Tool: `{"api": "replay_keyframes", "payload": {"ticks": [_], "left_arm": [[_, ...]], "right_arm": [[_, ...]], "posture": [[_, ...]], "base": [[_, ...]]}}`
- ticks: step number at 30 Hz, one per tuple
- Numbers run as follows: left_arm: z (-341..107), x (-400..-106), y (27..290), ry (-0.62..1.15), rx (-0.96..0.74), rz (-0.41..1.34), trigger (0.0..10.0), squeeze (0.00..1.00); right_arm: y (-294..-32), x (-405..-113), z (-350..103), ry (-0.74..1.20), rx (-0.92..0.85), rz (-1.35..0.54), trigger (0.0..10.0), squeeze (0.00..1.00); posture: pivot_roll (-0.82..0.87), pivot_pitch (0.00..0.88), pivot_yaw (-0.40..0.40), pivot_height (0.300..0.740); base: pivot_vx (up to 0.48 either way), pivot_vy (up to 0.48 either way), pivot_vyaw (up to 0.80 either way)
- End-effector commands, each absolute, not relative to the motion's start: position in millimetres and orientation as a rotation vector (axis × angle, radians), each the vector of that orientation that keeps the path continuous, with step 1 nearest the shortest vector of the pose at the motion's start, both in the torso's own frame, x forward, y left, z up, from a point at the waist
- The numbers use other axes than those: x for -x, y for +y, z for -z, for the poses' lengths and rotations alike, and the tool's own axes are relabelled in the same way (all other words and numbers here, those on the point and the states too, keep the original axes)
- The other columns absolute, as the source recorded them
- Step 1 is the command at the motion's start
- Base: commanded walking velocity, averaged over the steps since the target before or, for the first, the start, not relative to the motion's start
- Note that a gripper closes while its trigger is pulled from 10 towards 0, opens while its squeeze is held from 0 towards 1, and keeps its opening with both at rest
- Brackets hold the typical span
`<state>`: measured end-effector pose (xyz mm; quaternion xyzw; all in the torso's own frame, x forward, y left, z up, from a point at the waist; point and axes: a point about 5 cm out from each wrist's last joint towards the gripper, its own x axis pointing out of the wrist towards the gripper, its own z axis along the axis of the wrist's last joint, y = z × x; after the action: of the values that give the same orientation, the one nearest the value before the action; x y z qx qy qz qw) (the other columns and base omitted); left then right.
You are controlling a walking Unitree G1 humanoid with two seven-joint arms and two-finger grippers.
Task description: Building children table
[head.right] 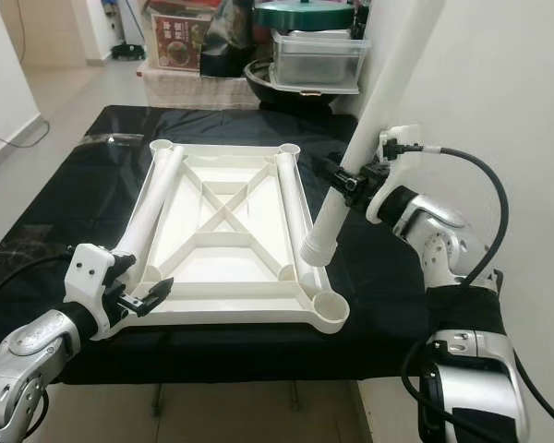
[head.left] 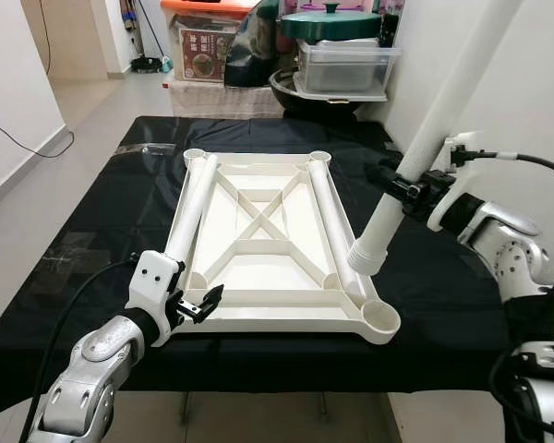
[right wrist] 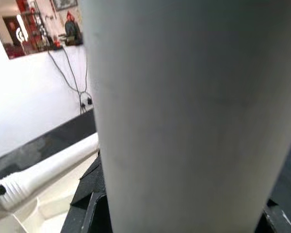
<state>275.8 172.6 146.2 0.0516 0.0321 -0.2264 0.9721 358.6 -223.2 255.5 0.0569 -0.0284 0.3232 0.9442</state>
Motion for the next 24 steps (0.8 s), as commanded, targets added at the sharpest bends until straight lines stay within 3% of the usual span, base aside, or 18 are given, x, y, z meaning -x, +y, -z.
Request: {"api": "replay_keyframes", "payload": {"ticks": [1, 12, 24], "left_arm": [[-140, -273, 172, 0.083, -0.115, 0.453, 10.0, 0.00], [-137, -274, 169, 0.090, -0.106, 0.459, 10.0, 0.00], [-137, -278, 172, 0.086, -0.112, 0.457, 10.0, 0.00]], "right_arm": [[-230, -354, -248, -0.031, -0.033, -0.660, 0.0, 0.00], [-240, -327, -222, 0.056, 0.011, -0.678, 0.0, 0.00], [-223, -298, -204, 0.057, 0.061, -0.721, 0.0, 0.00]], "posture": [[0.06, 0.000, -0.098, 0.740], [0.02, 0.000, -0.080, 0.740], [0.01, 0.000, -0.080, 0.740]], "base": [[0.000, 0.000, 0.00], [0.000, 0.000, 0.00], [0.000, 0.000, 0.00]]}}
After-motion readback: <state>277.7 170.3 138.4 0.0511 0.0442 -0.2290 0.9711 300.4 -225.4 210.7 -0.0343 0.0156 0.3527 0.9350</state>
